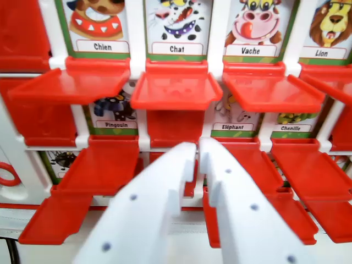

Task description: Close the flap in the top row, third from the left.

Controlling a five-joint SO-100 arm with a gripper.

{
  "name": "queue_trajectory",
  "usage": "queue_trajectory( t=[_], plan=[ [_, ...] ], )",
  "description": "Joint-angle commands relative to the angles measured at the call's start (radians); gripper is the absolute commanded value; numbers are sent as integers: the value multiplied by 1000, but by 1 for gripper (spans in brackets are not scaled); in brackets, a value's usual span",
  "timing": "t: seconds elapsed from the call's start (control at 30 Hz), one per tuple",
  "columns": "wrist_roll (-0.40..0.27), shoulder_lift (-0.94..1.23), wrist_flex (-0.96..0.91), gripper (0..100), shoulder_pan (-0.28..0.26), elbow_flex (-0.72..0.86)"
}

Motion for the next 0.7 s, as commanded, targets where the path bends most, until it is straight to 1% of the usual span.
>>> queue_trajectory(
  t=[0.0,0.3,0.67],
  plan=[
    [8,-15,-41,0,-14,-158],
    [12,-127,-40,0,-21,-273],
    [18,-147,-51,0,-38,-278]
  ],
)
